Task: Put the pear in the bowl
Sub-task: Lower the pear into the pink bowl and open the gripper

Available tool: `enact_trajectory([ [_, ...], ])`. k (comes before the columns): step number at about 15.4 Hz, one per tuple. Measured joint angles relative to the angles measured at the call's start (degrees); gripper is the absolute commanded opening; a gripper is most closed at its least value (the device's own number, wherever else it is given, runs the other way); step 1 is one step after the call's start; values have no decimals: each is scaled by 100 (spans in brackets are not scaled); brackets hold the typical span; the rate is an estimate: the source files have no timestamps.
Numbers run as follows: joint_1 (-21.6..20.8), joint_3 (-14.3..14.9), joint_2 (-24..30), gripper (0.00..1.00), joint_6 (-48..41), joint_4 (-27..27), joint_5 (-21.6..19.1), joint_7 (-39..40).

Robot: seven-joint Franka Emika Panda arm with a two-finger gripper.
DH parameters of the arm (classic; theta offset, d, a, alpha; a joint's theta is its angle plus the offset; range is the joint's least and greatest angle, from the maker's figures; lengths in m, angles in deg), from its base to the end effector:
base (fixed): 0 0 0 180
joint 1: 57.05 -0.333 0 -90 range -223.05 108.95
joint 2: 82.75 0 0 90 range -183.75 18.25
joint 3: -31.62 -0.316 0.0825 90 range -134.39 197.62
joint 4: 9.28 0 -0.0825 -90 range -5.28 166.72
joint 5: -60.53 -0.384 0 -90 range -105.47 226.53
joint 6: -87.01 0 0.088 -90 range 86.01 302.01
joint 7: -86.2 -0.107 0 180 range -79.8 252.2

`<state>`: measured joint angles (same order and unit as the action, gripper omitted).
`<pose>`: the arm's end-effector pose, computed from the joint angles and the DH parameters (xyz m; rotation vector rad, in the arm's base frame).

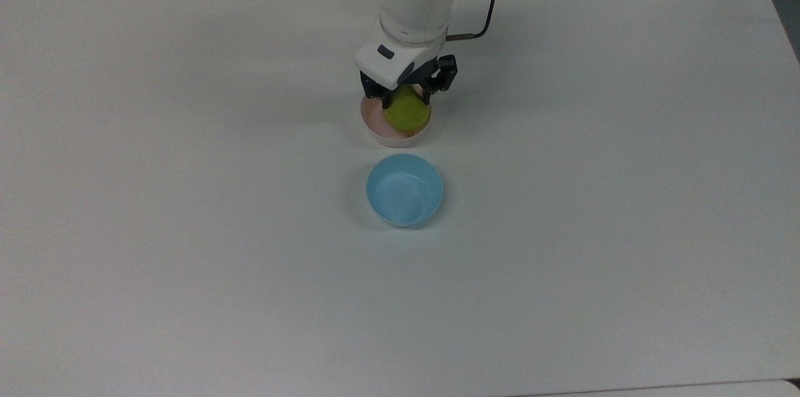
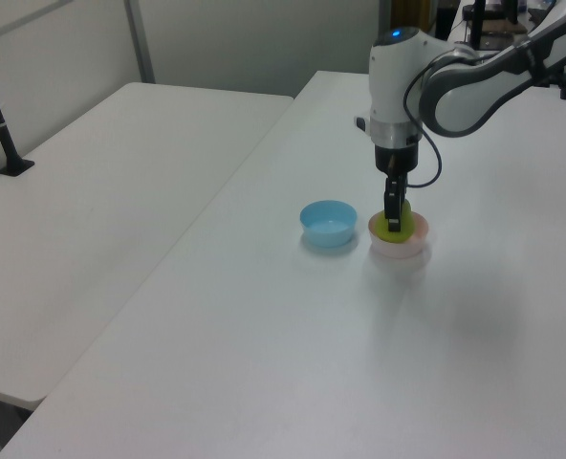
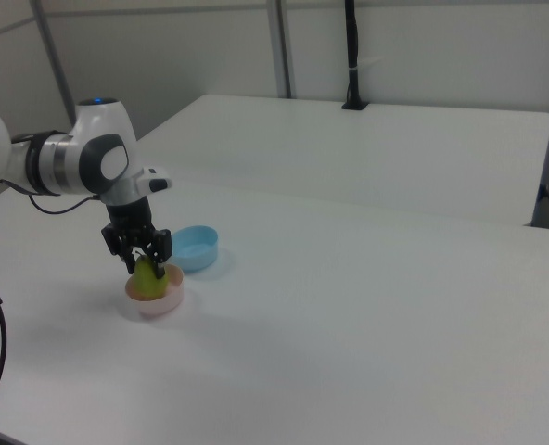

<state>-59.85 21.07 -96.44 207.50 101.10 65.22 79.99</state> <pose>0.5860 0.1305 0.3637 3.0948 0.2549 -0.0814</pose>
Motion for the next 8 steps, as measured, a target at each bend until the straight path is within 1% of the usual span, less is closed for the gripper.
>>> enact_trajectory([
  [1, 9, 0, -57, 40, 3, -3, 0, 0],
  [2, 17, 0, -106, 48, 3, -6, 1, 0],
  [3, 21, 0, -143, 76, 3, -8, 8, 0],
  [5, 27, 0, -197, 82, 3, -17, 18, 0],
  [6, 30, 2, -202, 96, 3, -23, 19, 0],
  [7, 34, 3, -202, 100, 3, -34, 21, 0],
  [8, 40, 6, -201, 100, 4, -72, 23, 0],
])
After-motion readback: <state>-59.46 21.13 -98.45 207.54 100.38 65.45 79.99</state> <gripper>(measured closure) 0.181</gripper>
